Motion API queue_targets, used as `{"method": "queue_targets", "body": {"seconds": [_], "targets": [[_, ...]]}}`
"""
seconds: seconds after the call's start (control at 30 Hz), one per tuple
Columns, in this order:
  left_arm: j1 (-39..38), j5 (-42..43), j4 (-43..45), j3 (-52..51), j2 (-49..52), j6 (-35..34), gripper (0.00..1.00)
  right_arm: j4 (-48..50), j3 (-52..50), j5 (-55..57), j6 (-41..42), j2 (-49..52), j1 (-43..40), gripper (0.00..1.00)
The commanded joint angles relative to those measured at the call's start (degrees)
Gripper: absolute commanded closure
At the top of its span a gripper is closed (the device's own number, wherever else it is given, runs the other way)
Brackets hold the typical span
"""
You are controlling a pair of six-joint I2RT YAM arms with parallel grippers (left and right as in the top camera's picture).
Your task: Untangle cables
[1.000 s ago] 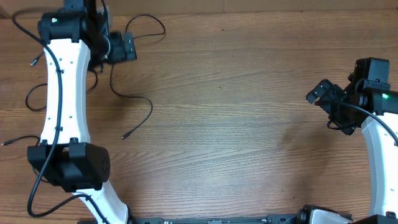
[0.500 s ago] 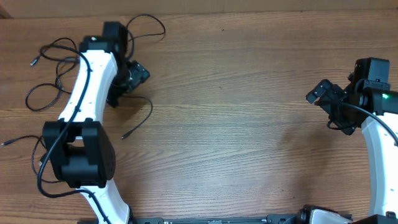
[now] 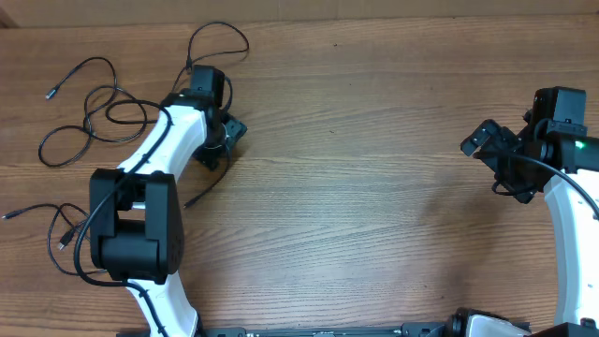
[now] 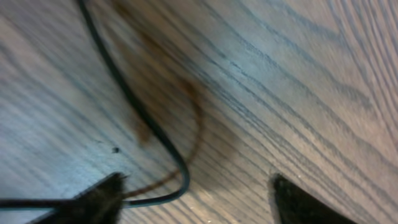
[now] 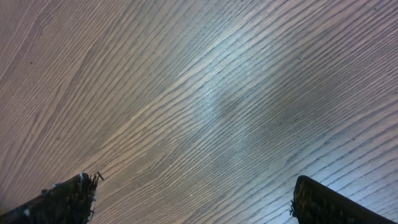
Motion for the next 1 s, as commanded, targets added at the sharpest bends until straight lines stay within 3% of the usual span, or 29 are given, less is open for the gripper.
{"method": "queue_targets", "body": {"seconds": [0.0, 0.33, 0.43, 0.47, 0.5, 0.7, 0.97], "targets": [[-1.0, -3.3, 1.2, -1.7, 0.3, -1.0, 0.36, 0.2, 1.2, 0.6, 0.0, -0.1, -0.2, 0.0], [-1.0, -8.9, 2.1, -5.2, 0.3, -1.4, 0.44, 0.2, 1.2, 0.6, 0.0, -0.1, -0.2, 0.0], [-0.9, -8.9, 4.2, -7.0, 0.3, -1.4, 0.64, 0.2, 1.2, 0.6, 0.0, -0.1, -0.2, 0.0], [-0.9, -8.9, 5.2, -7.3, 0.3, -1.4, 0.77, 0.2, 1.2, 0.6, 0.0, -0.1, -0.2, 0.0], [-0.9, -8.8, 6.8, -7.3, 0.3, -1.4, 0.96, 0.2, 1.2, 0.6, 0.0, -0.1, -0.2, 0.0], [0.3, -3.0, 16.3, -3.5, -0.2, 7.9, 0.96, 0.2, 1.2, 0.6, 0.0, -0.1, -0.2, 0.0], [3.3, -1.9, 17.0, 13.8, -0.3, 18.6, 0.96, 0.2, 1.2, 0.6, 0.0, -0.1, -0.2, 0.0]]}}
